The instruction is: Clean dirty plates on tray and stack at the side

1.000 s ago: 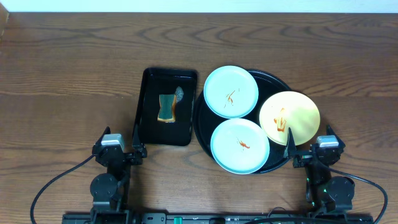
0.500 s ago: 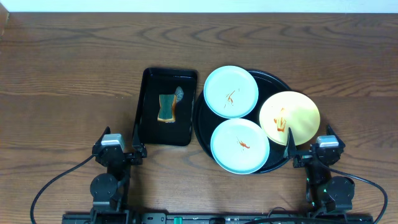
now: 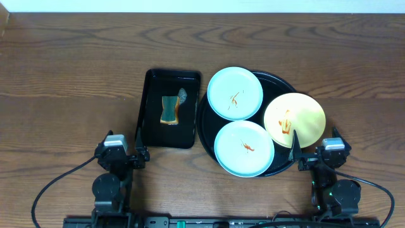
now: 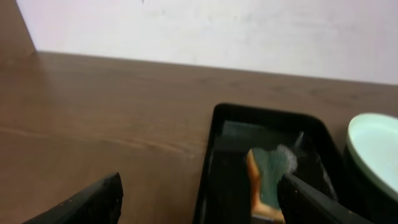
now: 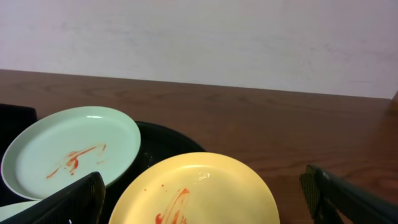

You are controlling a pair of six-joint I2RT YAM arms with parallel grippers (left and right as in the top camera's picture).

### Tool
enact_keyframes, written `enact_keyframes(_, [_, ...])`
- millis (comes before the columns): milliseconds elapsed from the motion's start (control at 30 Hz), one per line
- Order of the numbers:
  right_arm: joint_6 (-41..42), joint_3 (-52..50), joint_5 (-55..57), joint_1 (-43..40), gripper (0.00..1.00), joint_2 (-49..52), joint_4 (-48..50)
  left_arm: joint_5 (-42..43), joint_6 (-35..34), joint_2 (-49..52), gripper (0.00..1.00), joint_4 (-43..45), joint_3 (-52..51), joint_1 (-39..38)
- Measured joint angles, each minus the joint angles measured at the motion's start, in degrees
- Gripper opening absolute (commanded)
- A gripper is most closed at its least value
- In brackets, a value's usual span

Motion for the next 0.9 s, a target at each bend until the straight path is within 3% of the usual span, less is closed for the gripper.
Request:
enact_keyframes(233, [0.0, 0.0, -0.02, 0.0, 0.99, 0.0, -0.02, -0.07, -0.02, 7.65, 0.8, -1.05, 2.75, 0.0])
enact_keyframes(467, [0.0, 0.0, -0.02, 0.0, 0.99, 0.0, 0.0, -0.22, -2.12, 18.67, 0.8, -3.82, 12.61, 0.0])
enact_keyframes(900, [0.0, 0.0, -0.02, 0.0, 0.99, 0.0, -0.02, -0.2, -3.87, 36.94, 0.8, -24.98, 34.73, 0.0])
